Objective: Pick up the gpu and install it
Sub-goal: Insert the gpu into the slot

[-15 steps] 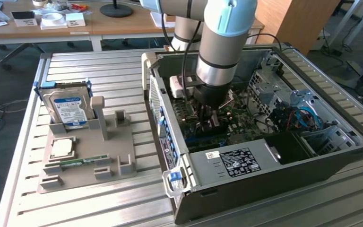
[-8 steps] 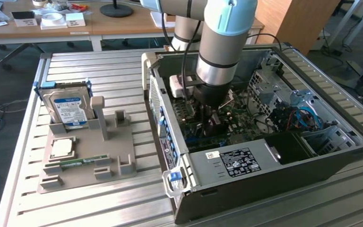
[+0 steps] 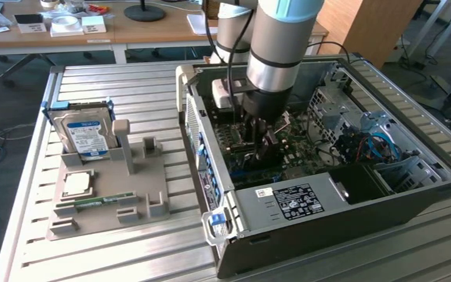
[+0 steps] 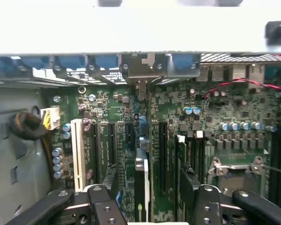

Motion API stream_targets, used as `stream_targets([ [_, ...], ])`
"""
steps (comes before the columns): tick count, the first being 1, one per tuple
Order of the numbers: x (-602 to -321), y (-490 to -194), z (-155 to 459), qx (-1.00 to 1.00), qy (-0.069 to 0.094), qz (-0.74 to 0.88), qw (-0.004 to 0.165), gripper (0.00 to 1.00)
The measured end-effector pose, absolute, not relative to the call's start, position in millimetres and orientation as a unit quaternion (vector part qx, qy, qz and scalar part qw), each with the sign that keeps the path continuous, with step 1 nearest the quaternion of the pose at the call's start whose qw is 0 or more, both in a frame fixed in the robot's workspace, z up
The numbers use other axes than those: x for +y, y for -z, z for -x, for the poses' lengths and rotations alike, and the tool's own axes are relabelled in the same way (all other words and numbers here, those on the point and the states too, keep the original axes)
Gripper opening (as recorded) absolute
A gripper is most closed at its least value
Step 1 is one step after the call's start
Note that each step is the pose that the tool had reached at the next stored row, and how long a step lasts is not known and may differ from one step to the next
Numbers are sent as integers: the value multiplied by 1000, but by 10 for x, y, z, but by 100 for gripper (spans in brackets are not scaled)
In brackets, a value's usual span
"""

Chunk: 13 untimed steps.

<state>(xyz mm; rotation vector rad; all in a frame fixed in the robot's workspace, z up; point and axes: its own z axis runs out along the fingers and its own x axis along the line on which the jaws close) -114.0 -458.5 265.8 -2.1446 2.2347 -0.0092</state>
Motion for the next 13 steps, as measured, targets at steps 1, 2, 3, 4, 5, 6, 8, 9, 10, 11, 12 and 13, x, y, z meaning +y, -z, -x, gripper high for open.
stream_targets([
  [1, -4585, -2694, 1140, 721, 3, 692, 22, 64],
  [2, -4585, -2731, 1140, 721, 3, 692, 22, 64],
  [3, -4585, -2770, 1141, 721, 3, 692, 22, 64],
  [4, -4585, -2809, 1141, 721, 3, 692, 22, 64],
  [5, -4585, -2844, 1140, 721, 3, 692, 22, 64],
  [6, -4585, -2874, 1140, 721, 3, 692, 22, 64],
  [8, -4585, -2928, 1140, 721, 3, 692, 22, 64],
  [9, -4585, -2953, 1140, 721, 3, 692, 22, 64],
  [10, -4585, -2976, 1140, 721, 3, 692, 22, 64],
  [11, -4585, -2999, 1141, 721, 3, 692, 22, 64],
  [12, -4585, -3023, 1141, 721, 3, 692, 22, 64],
  [13, -4585, -3048, 1140, 721, 3, 692, 22, 64],
])
